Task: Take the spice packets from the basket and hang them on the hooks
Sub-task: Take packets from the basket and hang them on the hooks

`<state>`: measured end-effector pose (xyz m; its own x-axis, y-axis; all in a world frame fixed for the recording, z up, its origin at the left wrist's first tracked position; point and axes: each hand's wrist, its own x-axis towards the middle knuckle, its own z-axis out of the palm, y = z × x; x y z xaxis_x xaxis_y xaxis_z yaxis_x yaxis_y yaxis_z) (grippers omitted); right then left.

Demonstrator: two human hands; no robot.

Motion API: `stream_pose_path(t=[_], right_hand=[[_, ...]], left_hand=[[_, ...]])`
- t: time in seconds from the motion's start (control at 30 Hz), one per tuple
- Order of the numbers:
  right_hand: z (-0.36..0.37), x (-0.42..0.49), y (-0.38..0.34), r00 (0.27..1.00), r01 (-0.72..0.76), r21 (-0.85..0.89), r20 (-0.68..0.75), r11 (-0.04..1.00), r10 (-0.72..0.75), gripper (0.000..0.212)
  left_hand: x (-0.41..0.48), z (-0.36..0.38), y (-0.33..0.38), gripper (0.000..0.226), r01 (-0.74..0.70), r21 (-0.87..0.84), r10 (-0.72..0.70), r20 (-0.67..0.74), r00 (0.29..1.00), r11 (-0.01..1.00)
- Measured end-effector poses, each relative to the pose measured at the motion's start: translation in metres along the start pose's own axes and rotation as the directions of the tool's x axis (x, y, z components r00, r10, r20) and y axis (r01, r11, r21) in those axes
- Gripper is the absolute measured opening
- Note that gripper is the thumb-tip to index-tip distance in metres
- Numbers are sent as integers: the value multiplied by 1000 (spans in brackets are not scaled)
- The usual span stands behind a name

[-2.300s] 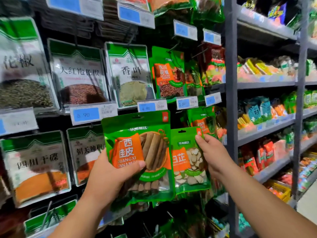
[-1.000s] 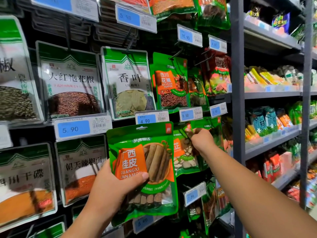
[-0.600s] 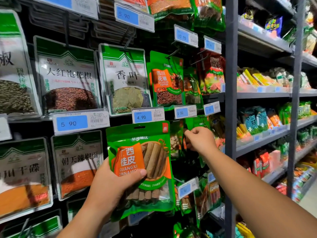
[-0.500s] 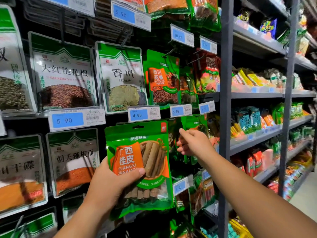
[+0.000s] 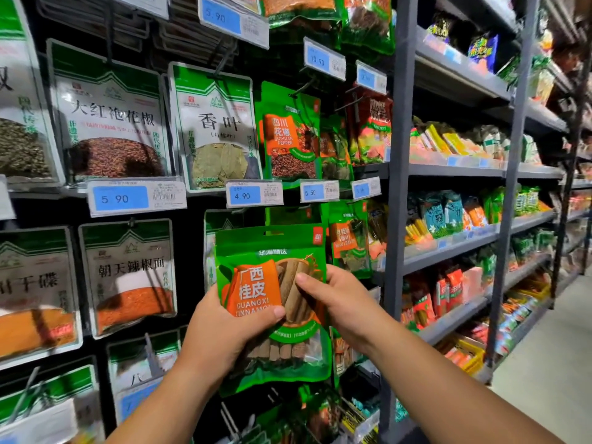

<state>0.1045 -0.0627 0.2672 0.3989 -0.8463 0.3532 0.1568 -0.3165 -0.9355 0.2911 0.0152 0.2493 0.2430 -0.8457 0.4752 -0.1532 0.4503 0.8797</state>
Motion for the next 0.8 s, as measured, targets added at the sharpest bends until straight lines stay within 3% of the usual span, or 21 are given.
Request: stream_pose_path(t=[0.4,0.5,0.67,0.8], right_hand=[[-16,-44,38,988,-9,-82,-151,997,-3,28],[-34,-50,37,971,-37,-79,-237,996,17,11],[-79,-58,53,923,-99,-63,-378,993,68,12],[-101,-66,79,886,-142,-48,-451,989,106,12]], left_hand=[[-42,19,-37,60,28,-15,-28,-6,1000,1000],[-46,11,-47,45,34,-27,-36,-89,995,999],[-49,-14,-64,31,96,-2,-94,-210,973,995],[-53,-25,-70,47,116,10,-110,-228,967,993]])
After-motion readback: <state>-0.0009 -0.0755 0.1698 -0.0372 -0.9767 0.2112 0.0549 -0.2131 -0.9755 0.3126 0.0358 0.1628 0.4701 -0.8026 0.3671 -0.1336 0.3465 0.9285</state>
